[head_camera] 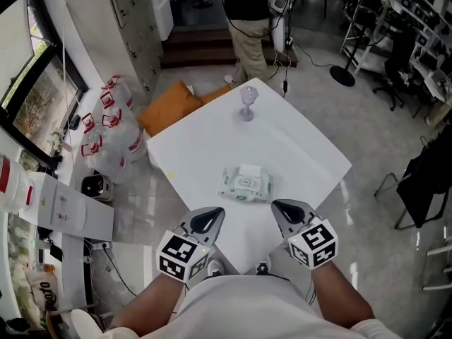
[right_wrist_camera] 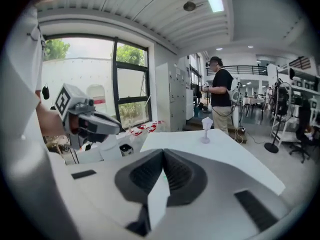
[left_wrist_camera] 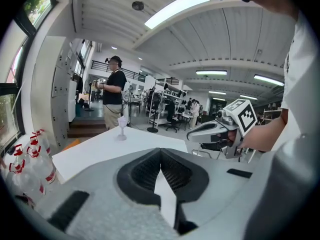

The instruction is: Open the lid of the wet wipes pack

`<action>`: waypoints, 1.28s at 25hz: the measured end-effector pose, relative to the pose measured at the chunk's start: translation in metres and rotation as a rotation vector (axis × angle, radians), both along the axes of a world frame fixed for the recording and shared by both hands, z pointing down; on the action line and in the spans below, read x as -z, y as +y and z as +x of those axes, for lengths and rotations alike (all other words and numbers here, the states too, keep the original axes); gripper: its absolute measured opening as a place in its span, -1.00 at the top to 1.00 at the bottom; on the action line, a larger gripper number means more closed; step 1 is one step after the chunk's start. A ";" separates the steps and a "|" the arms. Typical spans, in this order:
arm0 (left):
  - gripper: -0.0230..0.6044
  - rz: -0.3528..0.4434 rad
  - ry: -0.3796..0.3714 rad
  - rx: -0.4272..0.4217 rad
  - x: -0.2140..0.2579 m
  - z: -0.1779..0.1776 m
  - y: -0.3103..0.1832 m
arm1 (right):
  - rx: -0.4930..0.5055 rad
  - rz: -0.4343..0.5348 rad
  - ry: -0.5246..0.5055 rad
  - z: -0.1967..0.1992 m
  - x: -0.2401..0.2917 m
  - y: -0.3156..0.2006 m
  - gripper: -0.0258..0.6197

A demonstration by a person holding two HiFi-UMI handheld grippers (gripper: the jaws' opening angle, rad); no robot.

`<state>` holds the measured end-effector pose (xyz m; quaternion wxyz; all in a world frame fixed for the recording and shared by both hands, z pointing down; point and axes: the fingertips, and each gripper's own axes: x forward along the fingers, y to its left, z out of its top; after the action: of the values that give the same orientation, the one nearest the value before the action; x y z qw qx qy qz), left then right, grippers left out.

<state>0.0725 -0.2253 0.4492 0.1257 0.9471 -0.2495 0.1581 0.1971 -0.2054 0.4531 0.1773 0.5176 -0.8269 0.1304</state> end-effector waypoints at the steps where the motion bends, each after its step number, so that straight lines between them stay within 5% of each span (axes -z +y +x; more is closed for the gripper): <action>1: 0.93 0.007 0.005 -0.004 0.003 0.002 0.000 | -0.016 0.013 -0.043 0.001 0.007 0.003 0.89; 8: 0.93 0.037 0.038 -0.018 0.017 0.008 0.006 | -0.079 0.095 -0.297 0.008 0.042 0.024 0.90; 32: 0.93 0.039 0.039 -0.029 0.017 0.007 0.015 | -0.148 0.065 -0.270 0.012 0.013 0.050 0.90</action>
<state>0.0796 -0.2102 0.4321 0.1098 0.9558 -0.2364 0.1364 0.2093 -0.1553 0.4403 0.0376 0.5604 -0.8065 0.1847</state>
